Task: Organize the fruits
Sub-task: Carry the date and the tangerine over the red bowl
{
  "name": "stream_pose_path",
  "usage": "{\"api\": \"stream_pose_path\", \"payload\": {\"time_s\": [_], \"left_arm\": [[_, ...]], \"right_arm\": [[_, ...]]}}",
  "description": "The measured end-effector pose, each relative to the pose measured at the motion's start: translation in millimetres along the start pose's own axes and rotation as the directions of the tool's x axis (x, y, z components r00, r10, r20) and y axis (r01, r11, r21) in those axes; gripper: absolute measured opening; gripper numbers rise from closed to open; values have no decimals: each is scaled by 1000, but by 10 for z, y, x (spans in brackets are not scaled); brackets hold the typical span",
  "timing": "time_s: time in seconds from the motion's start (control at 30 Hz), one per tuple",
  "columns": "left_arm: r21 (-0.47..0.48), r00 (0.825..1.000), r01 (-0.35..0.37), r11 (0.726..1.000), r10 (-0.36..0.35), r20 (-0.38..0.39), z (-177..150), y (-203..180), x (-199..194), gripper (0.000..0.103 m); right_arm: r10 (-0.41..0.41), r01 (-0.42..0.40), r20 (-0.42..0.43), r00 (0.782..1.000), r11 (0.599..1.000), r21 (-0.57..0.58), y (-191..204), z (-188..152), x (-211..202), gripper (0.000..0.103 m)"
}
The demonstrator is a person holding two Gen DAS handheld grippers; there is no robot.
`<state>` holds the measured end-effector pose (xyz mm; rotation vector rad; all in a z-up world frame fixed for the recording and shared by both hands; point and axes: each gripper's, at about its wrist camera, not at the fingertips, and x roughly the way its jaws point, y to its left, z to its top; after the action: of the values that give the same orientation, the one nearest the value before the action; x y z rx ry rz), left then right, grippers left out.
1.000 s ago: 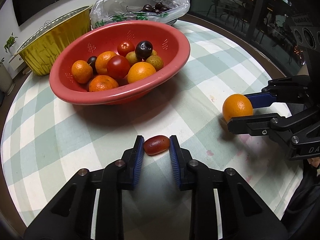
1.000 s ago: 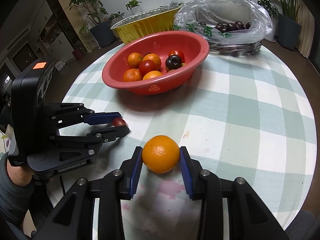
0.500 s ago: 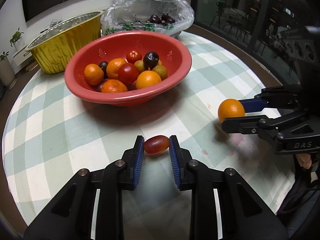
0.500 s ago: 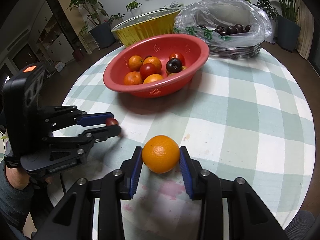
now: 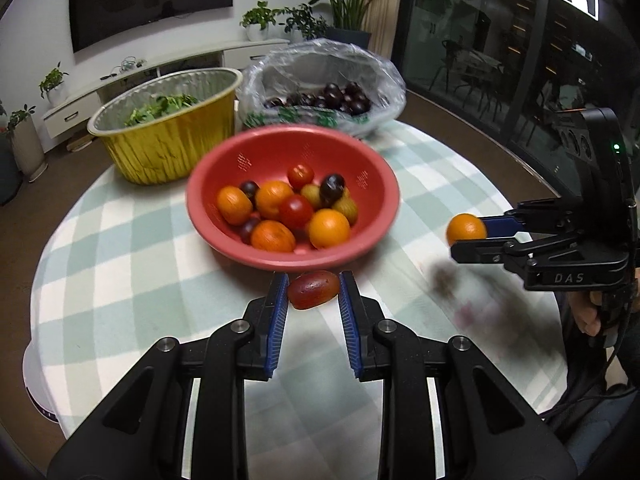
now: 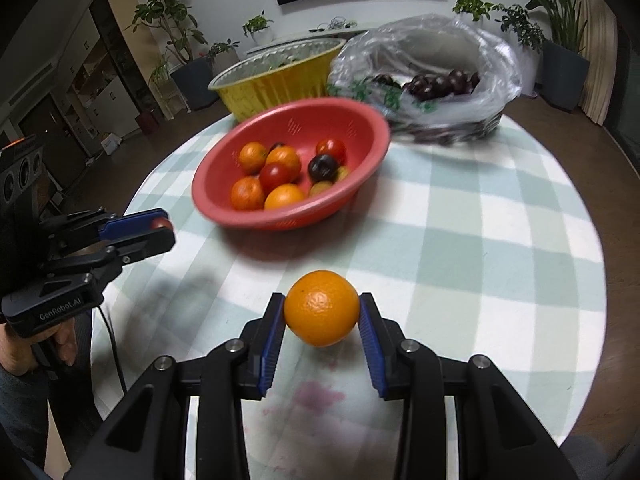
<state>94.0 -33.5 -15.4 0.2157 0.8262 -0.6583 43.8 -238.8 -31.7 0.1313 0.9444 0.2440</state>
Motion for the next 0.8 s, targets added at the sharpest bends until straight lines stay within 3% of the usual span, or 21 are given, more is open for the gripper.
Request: {"api": "stream_pose_path", "payload": {"time_s": [0.43,0.8], "left_arm": [[-30,998,-35,999,36,56,380,173,-77,24],[-49,997,-58,997,61,49,653,252,165,24]], "right_arm": [[-45,49,67,997,997,-55,43,443,-145,39],[-92,104,93,991,987,-124,322,865,7,39]]}}
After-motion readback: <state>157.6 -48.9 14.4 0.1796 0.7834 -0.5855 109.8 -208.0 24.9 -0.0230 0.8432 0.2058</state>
